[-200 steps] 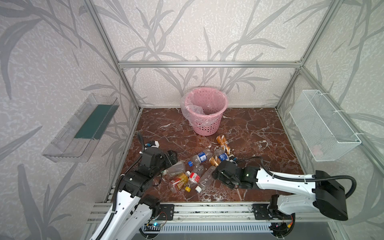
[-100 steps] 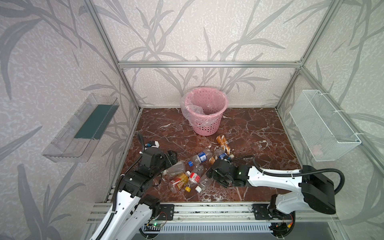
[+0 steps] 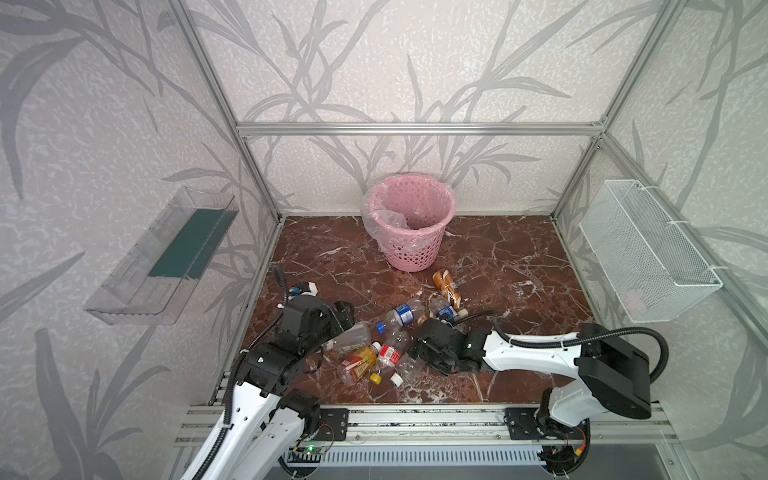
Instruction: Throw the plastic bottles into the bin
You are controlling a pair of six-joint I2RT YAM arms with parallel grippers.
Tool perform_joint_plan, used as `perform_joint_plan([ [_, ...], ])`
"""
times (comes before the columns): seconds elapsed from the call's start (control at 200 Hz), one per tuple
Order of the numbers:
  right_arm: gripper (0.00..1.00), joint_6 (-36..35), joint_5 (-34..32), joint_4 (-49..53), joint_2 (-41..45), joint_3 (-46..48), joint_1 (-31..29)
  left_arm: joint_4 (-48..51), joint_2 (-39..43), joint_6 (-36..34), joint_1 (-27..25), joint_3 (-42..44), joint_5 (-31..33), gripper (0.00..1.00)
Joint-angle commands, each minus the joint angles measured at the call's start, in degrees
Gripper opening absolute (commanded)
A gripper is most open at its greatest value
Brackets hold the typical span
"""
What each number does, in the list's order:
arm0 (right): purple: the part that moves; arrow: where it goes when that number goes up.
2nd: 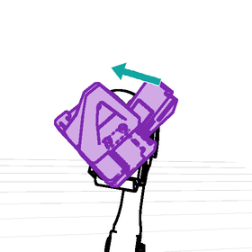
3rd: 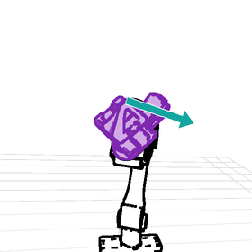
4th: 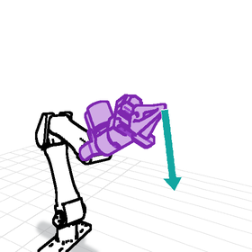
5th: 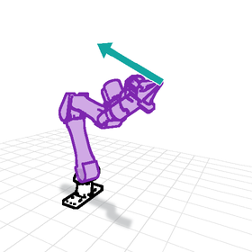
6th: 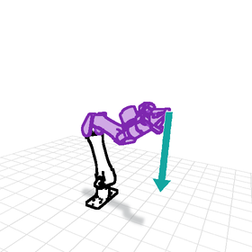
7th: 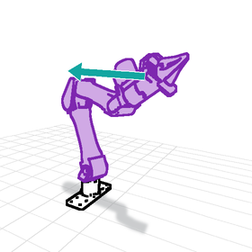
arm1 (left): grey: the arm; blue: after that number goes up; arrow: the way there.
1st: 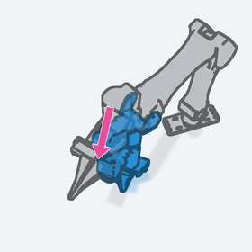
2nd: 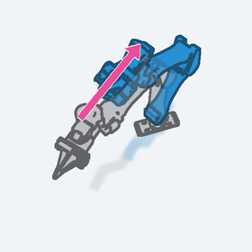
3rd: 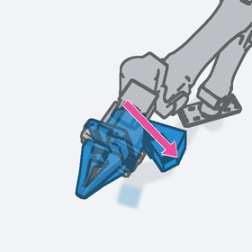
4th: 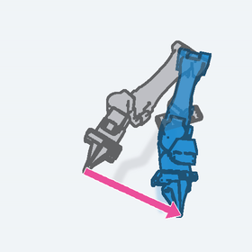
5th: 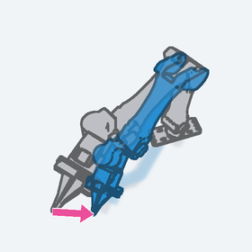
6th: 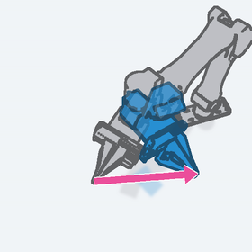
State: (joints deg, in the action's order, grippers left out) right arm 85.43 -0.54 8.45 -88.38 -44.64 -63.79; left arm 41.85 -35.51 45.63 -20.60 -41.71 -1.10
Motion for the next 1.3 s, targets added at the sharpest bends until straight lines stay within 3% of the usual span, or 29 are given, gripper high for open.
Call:
perform_joint_plan([
  [0.0, 0.74, -0.8, 0.3, 0.4, -1.2, -0.9, -0.3, 1.0, 0.8, -0.2, 0.2, 0.9, 0.9, 0.89],
  [0.53, 0.57, -4.5, 2.1, 4.2, 0.4, -0.2, -0.4, 0.4, 0.5, -0.1, 0.3, 1.8, 0.9, 0.89],
  [0.785, 0.56, -9.0, 2.3, 12.2, 0.8, -1.9, -0.6, 0.3, 0.6, -0.1, 0.3, 1.7, 0.8, 0.89],
  [1.03, 0.56, -19.5, 3.1, 24.9, -2.9, -8.3, -0.6, 0.2, 0.4, -0.1, 0.3, 1.6, 0.8, 0.89],
  [1.294, 0.59, -24.5, 4.6, 27.2, -5.9, -10.8, -0.6, -0.3, 0.0, 0.0, 0.4, 1.7, 0.6, 0.89],
])
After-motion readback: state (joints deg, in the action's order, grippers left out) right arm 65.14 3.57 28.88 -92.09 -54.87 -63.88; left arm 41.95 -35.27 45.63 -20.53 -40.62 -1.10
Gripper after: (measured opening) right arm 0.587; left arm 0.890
